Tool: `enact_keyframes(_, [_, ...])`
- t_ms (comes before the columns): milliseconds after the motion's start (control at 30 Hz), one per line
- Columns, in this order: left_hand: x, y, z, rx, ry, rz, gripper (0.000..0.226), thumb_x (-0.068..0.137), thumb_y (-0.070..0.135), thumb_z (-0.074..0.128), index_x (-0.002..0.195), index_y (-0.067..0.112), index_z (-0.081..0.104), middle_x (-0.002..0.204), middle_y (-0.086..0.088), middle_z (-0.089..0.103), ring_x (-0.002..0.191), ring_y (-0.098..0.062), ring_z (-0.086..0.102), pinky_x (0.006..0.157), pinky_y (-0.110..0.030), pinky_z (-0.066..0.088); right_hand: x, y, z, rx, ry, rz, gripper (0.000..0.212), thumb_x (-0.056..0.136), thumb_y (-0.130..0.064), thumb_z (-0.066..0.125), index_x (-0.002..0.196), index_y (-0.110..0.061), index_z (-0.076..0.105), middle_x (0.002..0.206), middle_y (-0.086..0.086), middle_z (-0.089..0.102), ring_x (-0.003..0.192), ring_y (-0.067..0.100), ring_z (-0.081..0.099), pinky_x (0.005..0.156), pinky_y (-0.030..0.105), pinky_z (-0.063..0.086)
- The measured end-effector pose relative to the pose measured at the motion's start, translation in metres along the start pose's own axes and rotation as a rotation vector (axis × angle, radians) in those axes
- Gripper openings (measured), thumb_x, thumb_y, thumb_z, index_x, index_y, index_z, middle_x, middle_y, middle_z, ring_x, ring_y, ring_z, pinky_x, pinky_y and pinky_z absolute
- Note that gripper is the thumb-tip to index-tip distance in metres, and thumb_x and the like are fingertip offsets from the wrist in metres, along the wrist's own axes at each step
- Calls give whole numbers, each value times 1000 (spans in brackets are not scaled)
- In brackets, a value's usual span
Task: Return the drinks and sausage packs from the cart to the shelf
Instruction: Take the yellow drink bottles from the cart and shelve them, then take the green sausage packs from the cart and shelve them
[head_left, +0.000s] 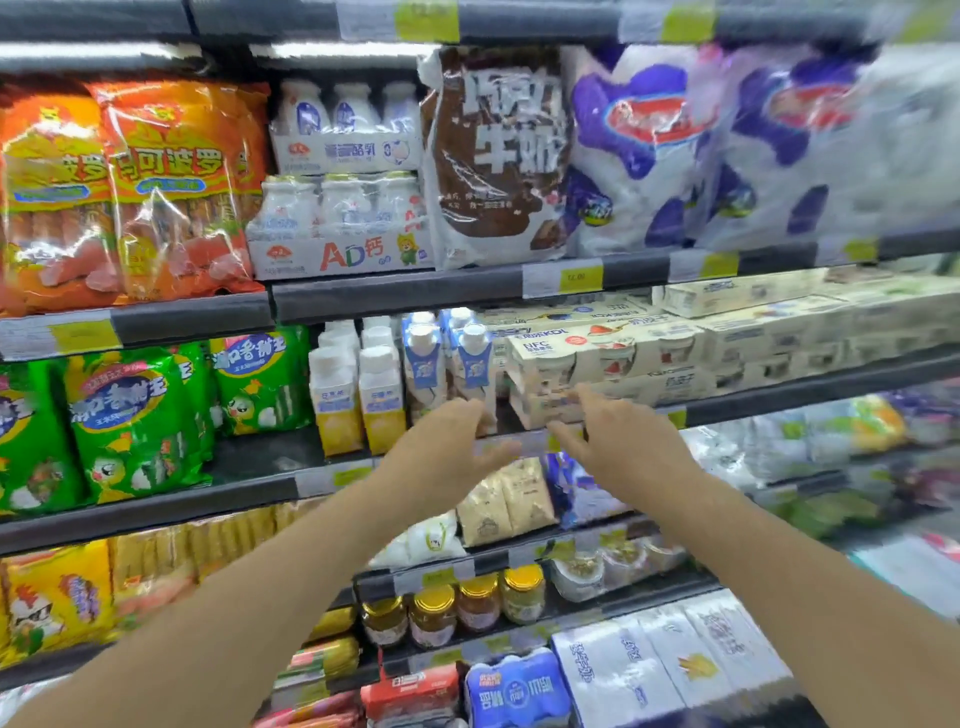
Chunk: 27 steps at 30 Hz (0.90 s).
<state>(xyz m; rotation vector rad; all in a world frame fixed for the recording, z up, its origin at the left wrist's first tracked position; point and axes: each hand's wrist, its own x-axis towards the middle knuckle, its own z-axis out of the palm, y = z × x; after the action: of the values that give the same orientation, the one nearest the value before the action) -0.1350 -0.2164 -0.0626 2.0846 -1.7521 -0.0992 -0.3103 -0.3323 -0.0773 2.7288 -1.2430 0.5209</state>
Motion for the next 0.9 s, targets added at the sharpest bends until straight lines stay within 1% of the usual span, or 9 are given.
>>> enact_keyframes(67, [22, 51, 32, 110, -103, 104, 61, 92, 59, 49, 136, 17, 47, 133, -3, 52, 121, -22, 50, 98, -36, 44, -35, 58, -8, -61, -46, 118, 55, 99, -59, 36, 130, -15, 44, 103, 9, 69, 95, 31, 67, 64, 37, 45])
enact_keyframes(167, [51, 129, 85, 232, -192, 252, 69, 91, 62, 46, 140, 13, 42, 137, -10, 50, 125, -30, 47, 99, -41, 43, -97, 150, -22, -73, -140, 294, 63, 96, -62, 37, 143, -19, 41, 129, 6, 62, 113, 29, 62, 79, 39, 50])
enact_keyframes(233, [64, 186, 118, 264, -232, 316, 75, 90, 65, 44, 145, 14, 38, 144, -12, 47, 129, -32, 46, 101, -43, 43, -143, 207, -33, -62, -150, 369, 67, 94, -65, 41, 142, -20, 44, 129, 5, 61, 116, 27, 58, 85, 38, 52])
enact_keyframes(300, [71, 245, 149, 253, -254, 373, 74, 91, 63, 43, 146, 14, 37, 150, -12, 41, 134, -32, 43, 105, -43, 40, -191, 258, -43, -129, -154, 429, 73, 92, -68, 41, 141, -14, 45, 130, 7, 59, 118, 27, 56, 93, 40, 51])
enact_keyframes(400, [73, 328, 195, 226, -280, 475, 68, 92, 58, 47, 142, 11, 39, 147, -14, 42, 132, -33, 43, 105, -43, 39, -264, 323, -59, -231, -204, 535, 84, 90, -73, 37, 148, -12, 38, 150, 11, 44, 137, 29, 43, 108, 43, 42])
enact_keyframes(500, [73, 399, 237, 265, -315, 600, 77, 90, 64, 46, 146, 12, 32, 150, -14, 38, 135, -34, 38, 107, -48, 37, -328, 376, -77, -270, -219, 654, 83, 88, -74, 40, 143, -13, 41, 151, 11, 42, 137, 30, 41, 108, 45, 41])
enact_keyframes(667, [71, 507, 291, 348, -383, 827, 89, 92, 67, 36, 157, 16, 3, 162, -11, 17, 146, -31, 22, 115, -54, 22, -407, 444, -93, -311, -267, 860, 97, 88, -78, 30, 156, -9, 23, 163, 12, 22, 150, 30, 21, 118, 44, 29])
enact_keyframes(800, [78, 585, 340, 332, -408, 965, 87, 91, 68, 35, 156, 15, 10, 162, -9, 17, 147, -30, 17, 115, -53, 18, -448, 495, -94, -271, -314, 1022, 97, 89, -77, 29, 159, -12, 12, 166, 12, 7, 153, 30, 9, 121, 45, 19])
enact_keyframes(900, [94, 639, 381, 333, -442, 1042, 89, 90, 72, 31, 157, 19, 8, 162, -11, 14, 149, -32, 13, 118, -55, 15, -470, 536, -94, -287, -335, 1122, 98, 87, -78, 32, 158, -13, 15, 166, 10, 11, 152, 28, 14, 119, 44, 20])
